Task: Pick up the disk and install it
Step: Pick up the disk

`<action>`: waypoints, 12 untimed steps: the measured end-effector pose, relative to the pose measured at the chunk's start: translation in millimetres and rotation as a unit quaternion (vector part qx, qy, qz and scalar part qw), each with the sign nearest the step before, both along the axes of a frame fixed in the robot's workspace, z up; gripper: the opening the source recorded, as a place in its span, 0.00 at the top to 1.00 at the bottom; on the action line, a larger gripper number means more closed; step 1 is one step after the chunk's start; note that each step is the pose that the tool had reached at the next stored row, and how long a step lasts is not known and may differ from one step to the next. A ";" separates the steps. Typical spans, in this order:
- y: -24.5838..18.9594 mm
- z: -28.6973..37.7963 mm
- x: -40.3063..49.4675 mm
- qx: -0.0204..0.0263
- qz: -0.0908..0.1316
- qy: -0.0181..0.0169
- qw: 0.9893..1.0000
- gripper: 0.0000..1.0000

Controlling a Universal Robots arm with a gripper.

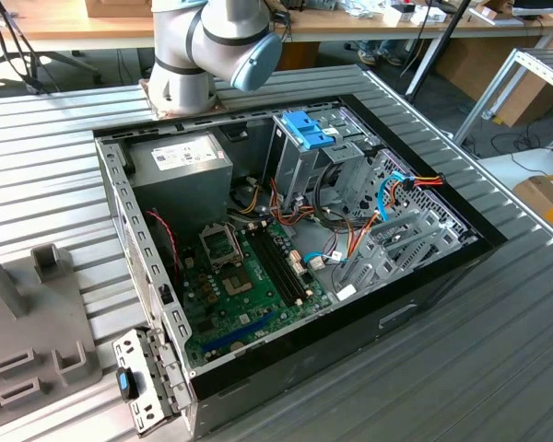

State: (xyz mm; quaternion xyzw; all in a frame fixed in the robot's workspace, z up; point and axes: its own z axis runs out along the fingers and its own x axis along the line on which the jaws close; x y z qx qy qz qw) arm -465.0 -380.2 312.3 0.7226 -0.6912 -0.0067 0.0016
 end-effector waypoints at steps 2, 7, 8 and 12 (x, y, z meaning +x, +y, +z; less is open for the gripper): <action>0.2 -0.4 0.0 0.000 0.000 0.000 1.000 0.46; 2.0 -0.3 0.0 0.000 0.000 0.000 1.000 0.46; 2.3 -0.3 0.0 0.000 0.000 0.000 1.000 0.46; 2.6 -0.3 0.0 0.000 0.000 0.000 1.000 0.46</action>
